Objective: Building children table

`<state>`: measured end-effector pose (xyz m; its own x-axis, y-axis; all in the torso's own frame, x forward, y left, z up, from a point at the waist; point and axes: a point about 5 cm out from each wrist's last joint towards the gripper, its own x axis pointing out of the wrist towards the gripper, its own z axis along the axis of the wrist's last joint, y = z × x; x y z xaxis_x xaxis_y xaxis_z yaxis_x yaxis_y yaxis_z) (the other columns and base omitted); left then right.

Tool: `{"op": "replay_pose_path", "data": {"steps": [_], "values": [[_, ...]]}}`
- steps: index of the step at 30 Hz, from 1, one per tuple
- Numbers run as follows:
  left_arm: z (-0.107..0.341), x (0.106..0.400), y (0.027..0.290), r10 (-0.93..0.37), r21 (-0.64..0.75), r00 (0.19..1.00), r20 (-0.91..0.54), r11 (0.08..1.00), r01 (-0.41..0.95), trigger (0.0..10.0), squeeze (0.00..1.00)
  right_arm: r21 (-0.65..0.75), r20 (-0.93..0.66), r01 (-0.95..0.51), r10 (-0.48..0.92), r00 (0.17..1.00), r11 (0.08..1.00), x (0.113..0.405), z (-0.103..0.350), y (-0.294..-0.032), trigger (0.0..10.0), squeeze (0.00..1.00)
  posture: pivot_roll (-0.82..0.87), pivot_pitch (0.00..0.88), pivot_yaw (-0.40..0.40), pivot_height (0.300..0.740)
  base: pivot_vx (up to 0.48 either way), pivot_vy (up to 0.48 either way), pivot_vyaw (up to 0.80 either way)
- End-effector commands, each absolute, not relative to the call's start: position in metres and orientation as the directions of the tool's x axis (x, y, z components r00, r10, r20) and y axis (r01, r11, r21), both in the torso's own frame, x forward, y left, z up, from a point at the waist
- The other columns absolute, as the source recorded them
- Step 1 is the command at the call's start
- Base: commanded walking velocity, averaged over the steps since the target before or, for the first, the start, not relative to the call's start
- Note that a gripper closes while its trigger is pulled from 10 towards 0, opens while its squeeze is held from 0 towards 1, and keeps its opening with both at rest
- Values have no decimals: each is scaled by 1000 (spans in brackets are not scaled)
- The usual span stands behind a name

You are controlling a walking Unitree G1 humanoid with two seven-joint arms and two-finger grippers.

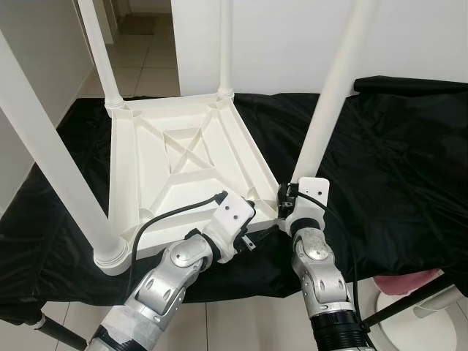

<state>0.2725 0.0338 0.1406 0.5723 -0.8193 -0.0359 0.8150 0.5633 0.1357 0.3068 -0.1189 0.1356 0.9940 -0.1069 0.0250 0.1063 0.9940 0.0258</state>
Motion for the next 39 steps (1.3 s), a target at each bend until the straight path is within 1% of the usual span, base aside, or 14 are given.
{"op": "replay_pose_path", "data": {"steps": [1,2,3,11,15,17,19,21,24,26,30,33,34,39], "values": [[140,271,32,-852,140,520,-53,509,849,10000,0,36,11,84,-84,996,996,302,131,-113,10000,1000,2,3,-8,740,0,0,0],[141,273,32,-851,141,523,-50,513,847,10000,0,41,23,71,-72,997,997,301,133,-112,10000,1000,2,3,-9,740,0,0,0],[143,275,32,-850,143,526,-46,515,845,10000,0,46,48,50,-52,998,998,300,136,-111,10000,0,-2,0,-1,740,0,0,0],[143,277,32,-853,152,521,-47,509,847,10000,0,43,80,14,-18,997,999,296,138,-112,10000,0,-15,0,15,740,0,0,0],[145,278,30,-863,165,503,-49,489,856,10000,0,34,89,-18,15,996,999,293,137,-118,10000,0,-13,0,27,740,0,0,0],[146,279,30,-869,172,493,-52,478,861,10000,0,26,98,-71,68,993,997,287,134,-123,10000,0,-16,0,36,740,0,0,0],[146,279,30,-869,172,493,-52,478,861,10000,0,26,98,-71,68,993,997,287,134,-123,10000,0,-16,0,36,740,0,0,0],[146,278,29,-875,177,481,-54,465,867,10000,0,21,105,-153,150,983,988,282,132,-124,10000,0,-18,0,41,740,0,0,0],[146,277,27,-880,183,472,-56,456,871,10000,0,11,113,-203,201,973,979,279,131,-126,10000,0,-13,0,36,740,0,0,0],[147,279,28,-877,187,478,-54,461,867,10000,0,-26,120,-290,291,949,957,281,132,-132,10000,0,-16,0,33,740,0,0,0],[147,280,29,-876,190,479,-52,462,866,10000,0,-71,138,-308,315,939,949,282,134,-138,10000,0,-18,0,34,740,0,0,0],[146,280,28,-879,186,475,-52,458,869,10000,0,-92,118,-360,369,922,929,287,131,-146,10000,0,-39,0,44,740,0,0,0],[145,280,27,-885,183,461,-58,445,877,10000,0,-102,98,-403,412,906,910,292,130,-152,10000,0,-47,0,56,740,0,0,0],[145,279,28,-892,183,447,-65,429,884,10000,0,-107,89,-418,428,900,902,295,130,-156,10000,0,-48,0,57,740,0,0,0]]}}
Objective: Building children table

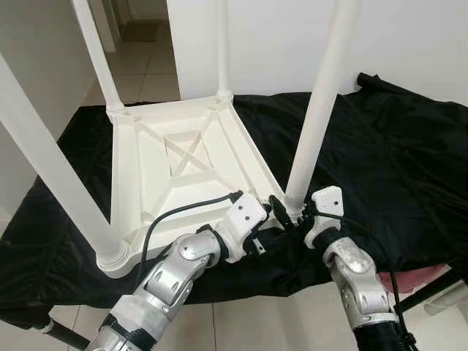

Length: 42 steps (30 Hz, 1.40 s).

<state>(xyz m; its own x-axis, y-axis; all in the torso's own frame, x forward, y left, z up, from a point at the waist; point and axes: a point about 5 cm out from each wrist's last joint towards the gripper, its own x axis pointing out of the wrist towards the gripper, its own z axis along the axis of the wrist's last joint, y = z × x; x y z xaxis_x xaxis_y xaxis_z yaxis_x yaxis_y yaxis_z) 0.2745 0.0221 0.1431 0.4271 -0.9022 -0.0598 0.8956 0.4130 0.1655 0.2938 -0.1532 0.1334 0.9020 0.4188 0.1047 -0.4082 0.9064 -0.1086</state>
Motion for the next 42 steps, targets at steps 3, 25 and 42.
{"op": "replay_pose_path", "data": {"steps": [3,25,42], "values": [[140,275,33,-899,185,428,-92,407,895,10000,0,-123,63,-448,458,887,885,300,128,-161,10000,0,-37,0,60,740,0,0,0],[138,265,51,-904,177,407,-131,383,907,10000,0,-166,36,-586,599,800,793,331,144,-168,10000,0,-26,0,65,740,0,0,0],[138,264,42,-900,173,422,-108,401,900,10000,0,-195,-49,-639,644,764,744,338,136,-176,0,0,-30,0,13,740,0,0,0]]}}
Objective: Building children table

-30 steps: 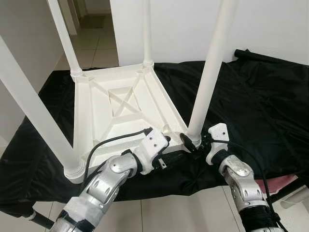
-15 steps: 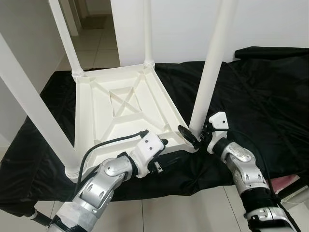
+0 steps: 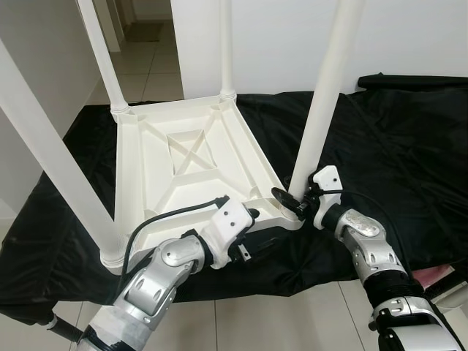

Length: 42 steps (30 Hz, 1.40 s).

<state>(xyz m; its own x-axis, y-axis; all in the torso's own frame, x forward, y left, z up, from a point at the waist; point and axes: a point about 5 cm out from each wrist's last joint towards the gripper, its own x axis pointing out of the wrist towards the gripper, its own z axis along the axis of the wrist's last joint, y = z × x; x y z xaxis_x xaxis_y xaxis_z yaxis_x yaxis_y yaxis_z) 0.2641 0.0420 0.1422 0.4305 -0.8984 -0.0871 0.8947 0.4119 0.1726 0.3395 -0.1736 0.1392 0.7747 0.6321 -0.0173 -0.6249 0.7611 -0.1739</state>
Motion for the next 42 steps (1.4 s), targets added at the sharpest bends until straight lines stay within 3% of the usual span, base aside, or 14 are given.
{"op": "replay_pose_path", "data": {"steps": [1,3,4,11,16,17,22,27,30,33,36,42], "values": [[138,264,42,-900,173,422,-108,401,900,10000,0,-195,-49,-639,644,764,744,338,136,-176,0,0,-30,0,13,740,0,0,0],[138,263,41,-900,172,423,-108,402,899,10000,0,-183,-48,-635,638,769,751,337,135,-178,78,0,-30,0,13,740,0,0,0],[138,263,41,-899,171,424,-106,404,899,10000,0,-174,-47,-633,636,771,755,336,134,-179,10000,0,-29,0,8,740,0,0,0],[137,263,40,-898,165,429,-102,410,897,10000,0,-160,-51,-552,551,833,819,333,126,-179,10000,0,-33,0,0,740,0,0,0],[135,262,37,-899,162,426,-104,407,899,10000,0,-130,-61,-435,430,901,891,334,121,-180,10000,0,-38,0,3,740,0,0,0],[136,263,36,-901,164,422,-102,403,901,10000,0,-139,-55,-350,345,937,927,333,119,-176,10000,0,-39,0,4,740,0,0,0],[135,263,36,-901,167,422,-105,402,900,10000,0,-108,-43,-239,236,971,965,326,115,-169,10000,0,-41,0,5,740,0,0,0],[135,264,37,-901,167,422,-106,402,900,10000,0,-95,-34,-163,161,986,982,323,114,-165,10000,0,-42,0,8,740,0,0,0],[134,264,37,-900,167,421,-110,401,901,10000,0,-70,-20,-8,7,1000,998,314,113,-159,10000,0,-42,0,8,740,0,0,0],[134,264,37,-900,167,421,-111,400,901,10000,0,-59,-23,24,-25,999,998,313,113,-157,10000,0,-42,0,8,740,0,0,0],[134,265,37,-899,167,424,-108,404,899,10000,0,-25,-10,155,-156,988,988,305,114,-149,10000,0,-41,0,6,740,0,0,0],[134,265,36,-899,163,426,-105,407,899,10000,0,4,-15,167,-167,986,986,299,116,-129,10000,0,-36,0,2,740,0,0,0]]}}
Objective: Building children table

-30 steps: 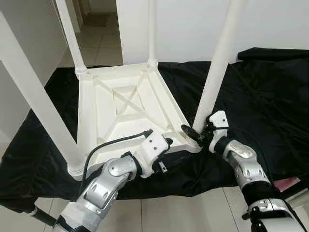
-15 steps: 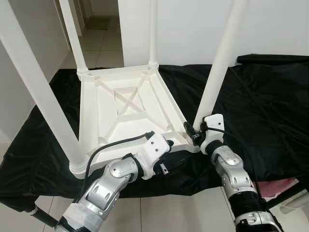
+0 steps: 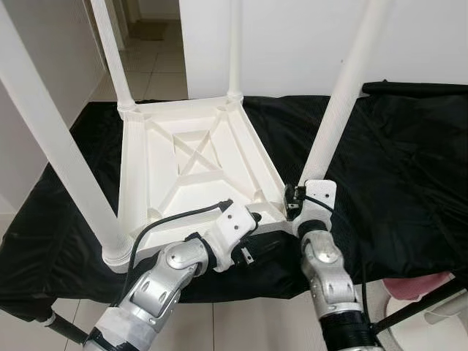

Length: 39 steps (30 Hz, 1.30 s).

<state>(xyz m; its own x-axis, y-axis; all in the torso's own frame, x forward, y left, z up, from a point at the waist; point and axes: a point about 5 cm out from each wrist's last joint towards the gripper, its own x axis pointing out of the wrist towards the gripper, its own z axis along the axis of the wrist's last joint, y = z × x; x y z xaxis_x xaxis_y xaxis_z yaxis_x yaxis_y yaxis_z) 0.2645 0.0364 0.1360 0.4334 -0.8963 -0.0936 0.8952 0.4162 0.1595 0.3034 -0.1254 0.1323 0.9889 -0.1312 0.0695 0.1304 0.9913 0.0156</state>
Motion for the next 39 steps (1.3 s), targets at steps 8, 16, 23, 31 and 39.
{"op": "replay_pose_path", "data": {"steps": [8,16,23,31,39], "values": [[134,264,37,-894,163,436,-102,417,894,10000,0,43,4,116,-116,993,992,296,121,-123,10000,1000,-28,0,-3,740,0,0,0],[134,265,39,-891,163,443,-101,424,891,10000,0,28,79,25,-27,997,999,298,132,-129,10000,1000,-24,0,-1,740,0,0,0],[135,266,40,-889,163,448,-100,429,888,10000,0,-11,107,-263,263,959,965,305,140,-151,10000,0,-31,0,7,740,0,0,0],[137,267,37,-891,166,444,-93,426,889,10000,0,-138,32,-513,522,852,847,320,146,-169,10000,0,-34,0,15,740,0,0,0],[139,269,38,-889,174,449,-89,430,886,10000,0,-203,-104,-673,667,737,711,330,139,-174,8314,0,-20,0,13,740,0,0,0]]}}
